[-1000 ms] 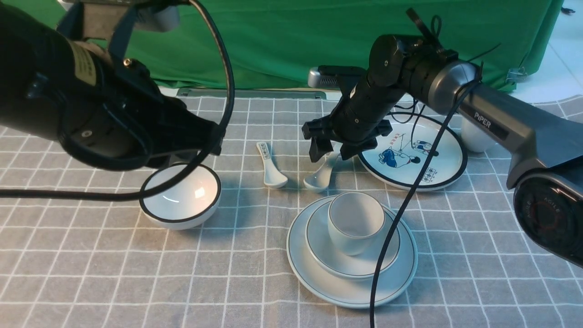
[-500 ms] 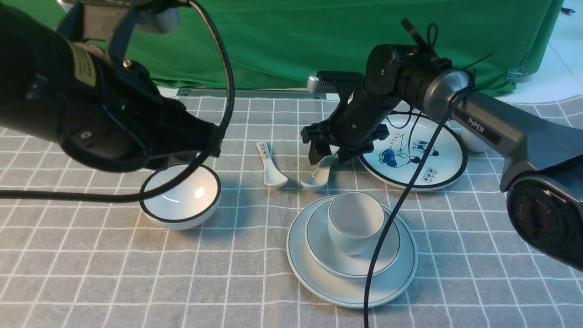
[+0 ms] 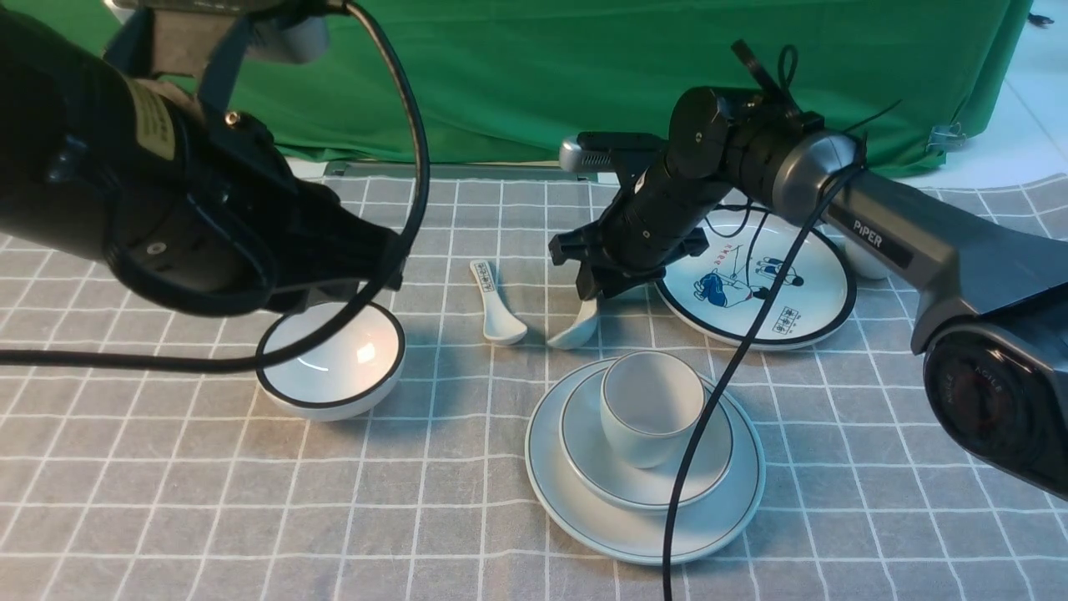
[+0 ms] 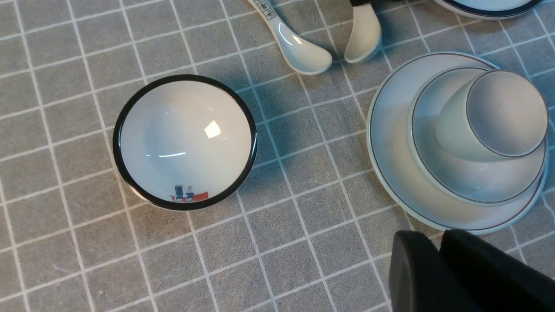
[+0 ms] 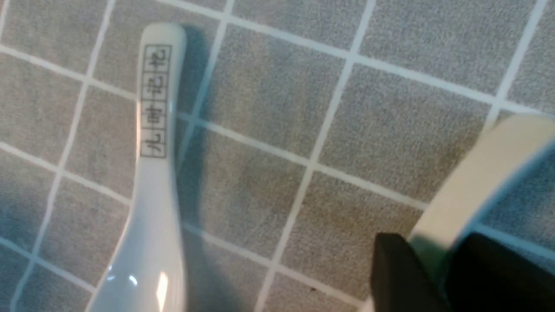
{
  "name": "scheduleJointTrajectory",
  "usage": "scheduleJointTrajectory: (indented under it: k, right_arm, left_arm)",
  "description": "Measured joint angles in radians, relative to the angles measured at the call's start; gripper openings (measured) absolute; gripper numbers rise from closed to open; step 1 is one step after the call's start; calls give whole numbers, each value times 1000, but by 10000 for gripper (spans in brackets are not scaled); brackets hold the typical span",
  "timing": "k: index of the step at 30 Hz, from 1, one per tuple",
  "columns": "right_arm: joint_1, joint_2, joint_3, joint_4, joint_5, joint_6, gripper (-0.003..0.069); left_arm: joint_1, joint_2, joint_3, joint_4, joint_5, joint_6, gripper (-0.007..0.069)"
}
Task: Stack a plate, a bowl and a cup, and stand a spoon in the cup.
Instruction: Use the right arm to grab a blue soup spoon, then use the right arm to put the blue soup spoon into the blue teacup in the middle
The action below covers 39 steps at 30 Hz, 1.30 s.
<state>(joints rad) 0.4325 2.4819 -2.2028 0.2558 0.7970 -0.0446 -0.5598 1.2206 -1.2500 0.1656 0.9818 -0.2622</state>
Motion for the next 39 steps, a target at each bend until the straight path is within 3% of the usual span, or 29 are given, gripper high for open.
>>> scheduleJointTrajectory:
  k: [3, 9, 18, 23, 30, 35, 39]
  right_arm:
    - [0, 0, -2, 0, 0, -19, 76]
    - [-2, -37, -2, -16, 31, -41, 76]
    - [-20, -328, 3, -47, 59, -106, 76]
    - [-21, -535, 159, -54, 41, -141, 76]
    - [-2, -848, 716, -52, -385, -157, 76]
    - [83, -978, 1168, -50, -919, -183, 76]
    - [128, -961, 1306, -50, -1123, -186, 76]
  left_arm:
    - [0, 0, 0, 0, 0, 0, 59]
    - [0, 0, 0, 0, 2, 0, 59]
    - [0, 0, 0, 3, 2, 0, 59]
    - [0, 0, 0, 5, 2, 0, 59]
    - [0, 0, 0, 5, -3, 0, 59]
    - [0, 0, 0, 5, -52, 1, 59]
    - [0, 0, 0, 5, -79, 1, 59]
